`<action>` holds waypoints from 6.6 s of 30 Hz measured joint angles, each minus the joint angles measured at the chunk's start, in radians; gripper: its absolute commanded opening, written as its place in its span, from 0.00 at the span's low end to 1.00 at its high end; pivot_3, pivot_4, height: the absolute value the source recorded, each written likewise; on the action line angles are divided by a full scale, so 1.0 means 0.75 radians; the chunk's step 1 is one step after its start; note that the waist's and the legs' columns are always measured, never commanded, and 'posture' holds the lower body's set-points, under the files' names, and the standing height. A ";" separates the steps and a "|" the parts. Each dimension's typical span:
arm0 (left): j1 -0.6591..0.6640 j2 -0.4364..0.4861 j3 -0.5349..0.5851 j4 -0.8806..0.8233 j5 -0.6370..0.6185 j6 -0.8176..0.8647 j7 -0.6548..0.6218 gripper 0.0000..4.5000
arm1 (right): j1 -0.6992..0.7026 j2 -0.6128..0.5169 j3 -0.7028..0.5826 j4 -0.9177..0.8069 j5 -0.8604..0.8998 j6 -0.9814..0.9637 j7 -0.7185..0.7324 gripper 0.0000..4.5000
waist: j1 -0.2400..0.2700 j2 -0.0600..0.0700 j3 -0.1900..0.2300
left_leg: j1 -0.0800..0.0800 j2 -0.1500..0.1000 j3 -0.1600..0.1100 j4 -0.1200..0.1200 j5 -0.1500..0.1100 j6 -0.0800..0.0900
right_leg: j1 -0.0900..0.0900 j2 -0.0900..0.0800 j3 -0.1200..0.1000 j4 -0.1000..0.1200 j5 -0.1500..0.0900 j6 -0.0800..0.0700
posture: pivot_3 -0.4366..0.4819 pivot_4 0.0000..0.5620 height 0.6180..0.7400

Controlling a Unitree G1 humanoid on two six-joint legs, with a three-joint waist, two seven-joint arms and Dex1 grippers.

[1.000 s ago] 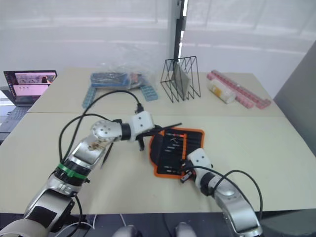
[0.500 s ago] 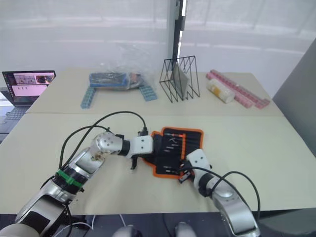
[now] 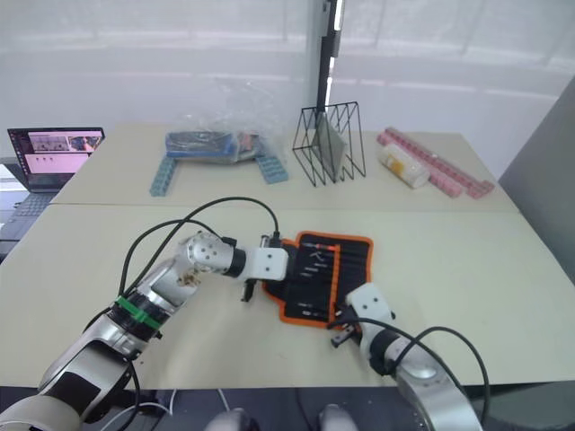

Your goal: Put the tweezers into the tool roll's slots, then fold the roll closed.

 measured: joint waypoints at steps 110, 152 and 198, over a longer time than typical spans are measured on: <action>1.087 0.216 1.337 -0.683 -0.459 0.712 0.278 0.99 | -0.103 -0.102 0.036 0.058 0.022 0.110 0.096 0.00 | -0.018 -0.001 -0.004 | 0.021 0.006 -0.011 -0.001 -0.001 -0.001 | 0.024 -0.003 -0.001 0.001 -0.002 -0.003 | 0.48 0.27 0.87; 0.657 0.011 0.958 -0.325 -0.569 0.771 0.862 0.99 | -0.167 -0.118 0.031 0.139 0.019 0.051 0.146 0.00 | -0.009 -0.005 -0.006 | 0.030 -0.002 -0.008 -0.018 0.000 -0.003 | 0.025 -0.016 -0.004 -0.003 -0.003 -0.005 | 0.48 0.27 0.87; 0.326 0.075 0.646 -0.467 -0.637 0.740 0.462 0.01 | -0.132 -0.083 0.032 0.109 0.006 0.063 0.077 0.00 | -0.002 -0.004 -0.005 | 0.023 -0.004 -0.009 -0.019 0.001 -0.004 | 0.022 -0.016 -0.004 -0.006 -0.005 -0.005 | 0.48 0.27 0.87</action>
